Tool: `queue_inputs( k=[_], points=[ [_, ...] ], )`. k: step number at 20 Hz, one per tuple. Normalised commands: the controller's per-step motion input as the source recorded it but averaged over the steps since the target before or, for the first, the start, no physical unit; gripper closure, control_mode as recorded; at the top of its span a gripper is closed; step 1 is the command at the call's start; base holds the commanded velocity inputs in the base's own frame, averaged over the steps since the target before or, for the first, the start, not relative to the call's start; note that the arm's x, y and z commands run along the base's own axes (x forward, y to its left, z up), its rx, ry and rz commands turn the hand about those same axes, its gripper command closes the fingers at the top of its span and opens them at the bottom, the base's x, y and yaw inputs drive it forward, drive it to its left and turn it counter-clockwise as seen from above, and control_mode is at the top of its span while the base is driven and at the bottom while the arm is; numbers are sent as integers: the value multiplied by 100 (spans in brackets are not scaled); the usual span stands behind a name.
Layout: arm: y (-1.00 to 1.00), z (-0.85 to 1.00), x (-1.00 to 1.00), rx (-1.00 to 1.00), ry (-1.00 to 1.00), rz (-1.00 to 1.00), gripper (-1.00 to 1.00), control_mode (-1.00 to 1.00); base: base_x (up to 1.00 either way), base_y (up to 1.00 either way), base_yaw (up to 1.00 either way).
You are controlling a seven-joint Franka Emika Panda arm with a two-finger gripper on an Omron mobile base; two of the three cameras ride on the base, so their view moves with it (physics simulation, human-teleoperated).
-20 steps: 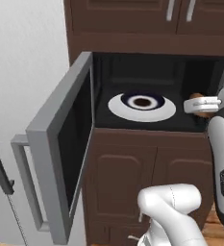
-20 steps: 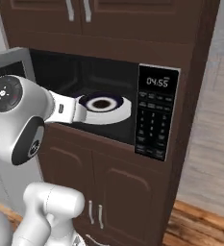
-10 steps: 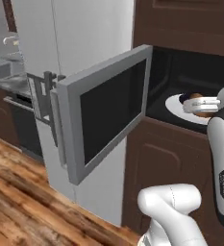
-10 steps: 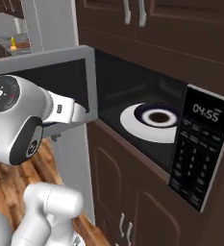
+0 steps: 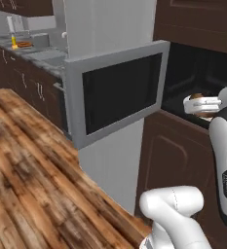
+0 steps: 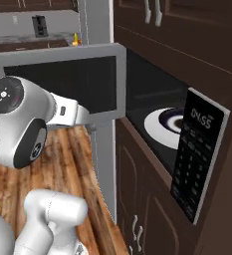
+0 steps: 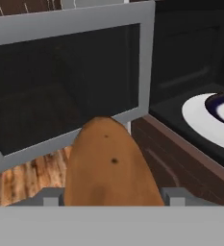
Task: Retrieve the reheated potato from the microwave, then place the potato, cheese, and condiment on the cutting board.
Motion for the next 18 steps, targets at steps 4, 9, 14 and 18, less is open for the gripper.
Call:
queue_inputs(
  k=[4,9,14,18],
  points=[
    [0,0,0,0,0,0,100,100,-59,-12,24],
    [0,0,0,0,0,0,100,100,-43,32,19],
    [0,0,0,0,0,0,100,100,-31,61,13],
    [0,0,0,0,0,0,100,100,-16,65,14]
  ],
)
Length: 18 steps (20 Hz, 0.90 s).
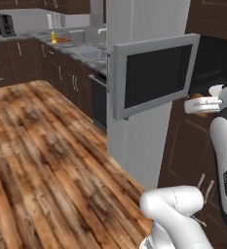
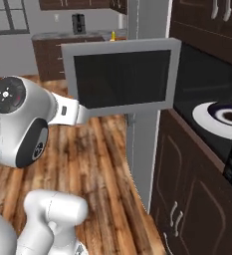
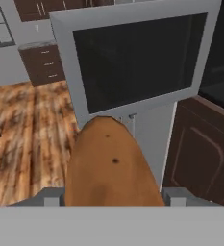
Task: Retrieve the reheated potato from the microwave, then place the potato, cheese, and condiment on the cutting board.
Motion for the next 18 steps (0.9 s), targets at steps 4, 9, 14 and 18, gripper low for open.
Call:
queue_inputs(
  k=[4,9,14,18],
  points=[
    [0,0,0,0,0,0,100,100,-16,75,12],
    [0,0,0,0,0,0,100,100,-12,76,14],
    [0,0,0,0,0,0,100,100,-4,77,11],
    [0,0,0,0,0,0,100,100,25,70,3]
  ],
)
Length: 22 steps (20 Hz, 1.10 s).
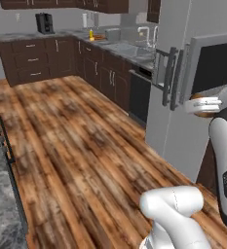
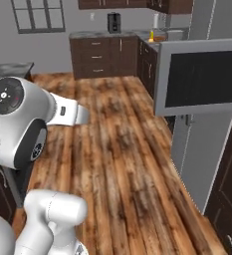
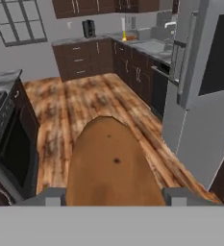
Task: Retrieve the reheated potato from the microwave, then place the potato, cheese, and condiment on the cutting board.
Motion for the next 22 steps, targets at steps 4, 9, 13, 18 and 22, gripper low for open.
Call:
queue_inputs(
  k=[4,9,13,18,22],
  points=[
    [0,0,0,0,0,0,100,100,67,54,0],
    [0,0,0,0,0,0,100,100,87,25,2],
    [0,0,0,0,0,0,100,100,92,5,8],
    [0,0,0,0,0,0,100,100,91,3,8],
    [0,0,0,0,0,0,100,100,90,1,4]
  ],
)
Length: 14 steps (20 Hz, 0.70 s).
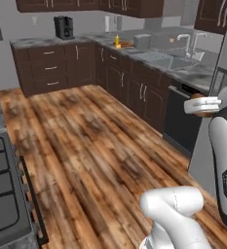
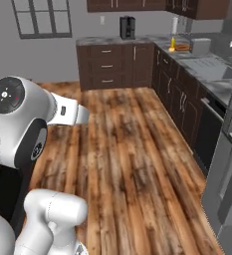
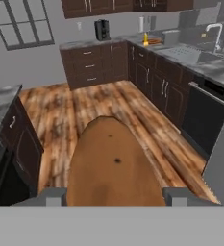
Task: Retrieve the reheated potato from the microwave, then place the potato, cheese, and condiment on the cutting board.
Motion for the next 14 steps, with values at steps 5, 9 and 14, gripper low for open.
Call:
queue_inputs(
  k=[5,9,14],
  points=[
    [0,0,0,0,0,0,100,100,90,0,0],
    [0,0,0,0,0,0,100,100,89,-3,0],
    [0,0,0,0,0,0,100,100,88,-9,0]
  ],
)
